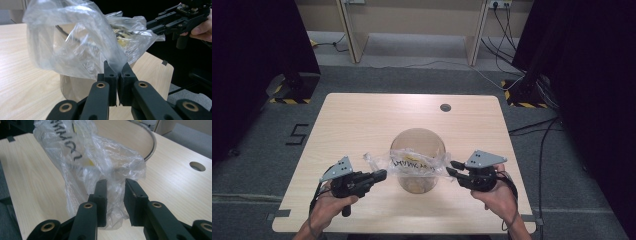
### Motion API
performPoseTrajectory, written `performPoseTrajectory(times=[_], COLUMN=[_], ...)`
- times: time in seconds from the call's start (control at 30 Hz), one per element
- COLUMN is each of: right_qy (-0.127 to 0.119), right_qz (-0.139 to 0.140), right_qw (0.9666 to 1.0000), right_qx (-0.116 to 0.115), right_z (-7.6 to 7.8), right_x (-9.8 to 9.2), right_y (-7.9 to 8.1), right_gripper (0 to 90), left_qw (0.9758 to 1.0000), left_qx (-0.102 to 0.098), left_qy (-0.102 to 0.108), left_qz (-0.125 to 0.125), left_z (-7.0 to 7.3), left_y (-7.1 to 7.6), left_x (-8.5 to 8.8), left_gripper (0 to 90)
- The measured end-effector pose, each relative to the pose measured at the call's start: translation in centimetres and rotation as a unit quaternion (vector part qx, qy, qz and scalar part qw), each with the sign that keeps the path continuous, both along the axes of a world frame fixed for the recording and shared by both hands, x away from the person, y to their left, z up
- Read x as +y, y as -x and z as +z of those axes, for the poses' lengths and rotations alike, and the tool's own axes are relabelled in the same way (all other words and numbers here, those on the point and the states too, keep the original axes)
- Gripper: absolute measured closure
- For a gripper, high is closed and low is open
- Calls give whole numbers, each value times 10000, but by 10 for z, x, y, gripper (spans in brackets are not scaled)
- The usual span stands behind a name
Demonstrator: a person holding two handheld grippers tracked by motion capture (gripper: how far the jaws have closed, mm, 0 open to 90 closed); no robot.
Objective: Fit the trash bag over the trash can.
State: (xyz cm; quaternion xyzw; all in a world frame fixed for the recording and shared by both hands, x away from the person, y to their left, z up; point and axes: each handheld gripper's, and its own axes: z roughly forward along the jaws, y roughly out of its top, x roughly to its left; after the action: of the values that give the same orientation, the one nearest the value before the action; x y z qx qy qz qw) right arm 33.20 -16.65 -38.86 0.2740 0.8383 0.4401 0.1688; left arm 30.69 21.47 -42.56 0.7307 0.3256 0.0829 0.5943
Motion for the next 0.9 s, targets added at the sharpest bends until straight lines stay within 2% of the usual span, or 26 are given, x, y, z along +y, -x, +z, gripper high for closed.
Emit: performPoseTrajectory(times=[0.1,0.2,0.33,0.37,0.4,0.47,0.5,0.53,0.57,0.63,0.67,0.73,0.77,0.8,0.9], right_qy=[58,75,112,103,103,52,-22,-22,-94,-128,-164,-198,-233,-233,-318], right_qz=[-8,-45,-154,-161,-161,-234,-309,-309,-366,-398,-386,-374,-354,-354,-358], right_qw=[10000,9999,9998,9998,9998,9997,9993,9993,9990,9989,9988,9990,9991,9991,9988], right_qx=[42,49,32,43,43,104,222,222,231,226,255,147,90,90,-122], right_z=[-8,-9,-12,-13,-13,-15,-17,-17,-17,-16,-13,-6,-2,-2,11], right_x=[1,0,0,0,0,0,-2,-2,-4,-6,-9,-12,-13,-13,-17], right_y=[1,0,-3,-5,-5,-8,-10,-10,-11,-11,-10,-6,-4,-4,0], right_gripper=[731,732,727,721,721,684,639,639,576,552,501,443,430,430,382], left_qw=[10000,10000,9997,9993,9993,9991,9986,9986,9983,9983,9984,9985,9985,9985,9983], left_qx=[62,83,76,32,32,80,83,83,123,126,139,116,116,120,87], left_qy=[-18,-31,-191,-310,-310,-317,-380,-380,-427,-431,-385,-356,-356,-357,-362], left_qz=[-18,25,129,223,223,281,356,356,365,378,402,399,399,389,454], left_z=[-9,-12,-18,-22,-22,-25,-28,-28,-30,-30,-28,-22,-22,-18,-5], left_y=[-2,-5,-10,-14,-14,-17,-18,-18,-18,-18,-16,-11,-11,-8,1], left_x=[1,1,0,-2,-2,-4,-5,-5,-4,-3,0,5,5,7,15], left_gripper=[870,871,868,868,867,866,840,823,808,789,713,631,573,573,425])
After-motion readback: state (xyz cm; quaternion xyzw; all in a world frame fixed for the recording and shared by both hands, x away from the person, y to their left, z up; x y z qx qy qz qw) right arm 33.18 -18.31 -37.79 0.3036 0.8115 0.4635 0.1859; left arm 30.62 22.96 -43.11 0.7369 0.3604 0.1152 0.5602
